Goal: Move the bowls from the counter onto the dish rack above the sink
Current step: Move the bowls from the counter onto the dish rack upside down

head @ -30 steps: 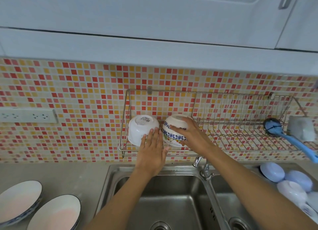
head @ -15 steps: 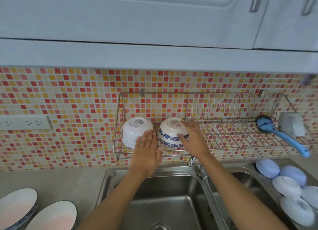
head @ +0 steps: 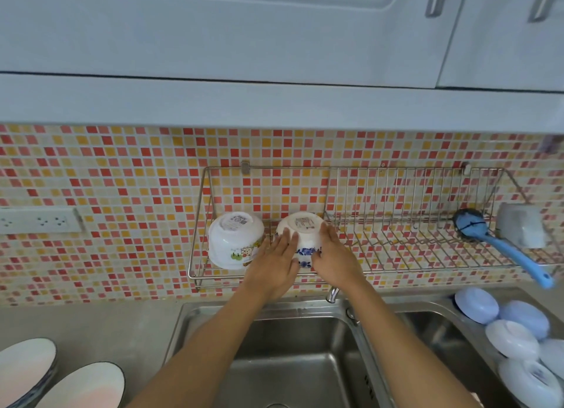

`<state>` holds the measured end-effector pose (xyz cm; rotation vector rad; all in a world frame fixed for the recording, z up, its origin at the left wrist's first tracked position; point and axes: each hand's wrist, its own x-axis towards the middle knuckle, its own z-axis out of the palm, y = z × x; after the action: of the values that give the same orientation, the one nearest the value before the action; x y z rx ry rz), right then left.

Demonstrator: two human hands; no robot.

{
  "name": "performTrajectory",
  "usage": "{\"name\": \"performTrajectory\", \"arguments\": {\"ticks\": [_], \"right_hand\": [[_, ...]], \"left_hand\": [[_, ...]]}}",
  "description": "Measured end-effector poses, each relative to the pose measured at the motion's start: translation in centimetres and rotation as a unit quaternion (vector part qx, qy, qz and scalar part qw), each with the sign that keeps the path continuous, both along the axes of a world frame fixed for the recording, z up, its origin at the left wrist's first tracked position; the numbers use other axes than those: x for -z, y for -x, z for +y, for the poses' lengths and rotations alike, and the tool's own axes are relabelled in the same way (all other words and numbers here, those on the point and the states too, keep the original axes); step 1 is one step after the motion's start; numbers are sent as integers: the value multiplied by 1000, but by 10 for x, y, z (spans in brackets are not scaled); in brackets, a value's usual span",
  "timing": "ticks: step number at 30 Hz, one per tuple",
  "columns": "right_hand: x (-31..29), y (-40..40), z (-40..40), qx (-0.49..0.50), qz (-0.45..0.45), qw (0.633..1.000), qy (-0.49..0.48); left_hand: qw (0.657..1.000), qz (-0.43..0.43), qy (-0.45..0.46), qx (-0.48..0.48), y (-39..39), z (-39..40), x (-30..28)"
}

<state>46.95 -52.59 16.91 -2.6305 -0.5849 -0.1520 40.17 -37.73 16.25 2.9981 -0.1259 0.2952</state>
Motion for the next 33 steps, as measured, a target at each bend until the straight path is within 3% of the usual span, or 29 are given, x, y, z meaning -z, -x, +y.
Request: {"name": "performTrajectory", "arguments": {"ticks": [3,7,11,24,29,33], "right_hand": [[0,2,1,5,-6,1000,11],[0,4,2,-6,-32,999,-28],[0,8,3,-2,-60,996,-59],[-8,13,1,11,-30,997,-76],[-10,37,24,-17,-64,970,-235],[-9,88,78,-93,-52,949,-298]], "left_hand": [[999,-35,-19,-22,1,0,3],[987,-102,3,-128,10,9,5],[974,-86,27,-209,19,24,6],[983,-82,70,-150,40,39,6],[980,-111,49,-159,95,59,1],[964,-129,100,-208,146,89,-2]]}}
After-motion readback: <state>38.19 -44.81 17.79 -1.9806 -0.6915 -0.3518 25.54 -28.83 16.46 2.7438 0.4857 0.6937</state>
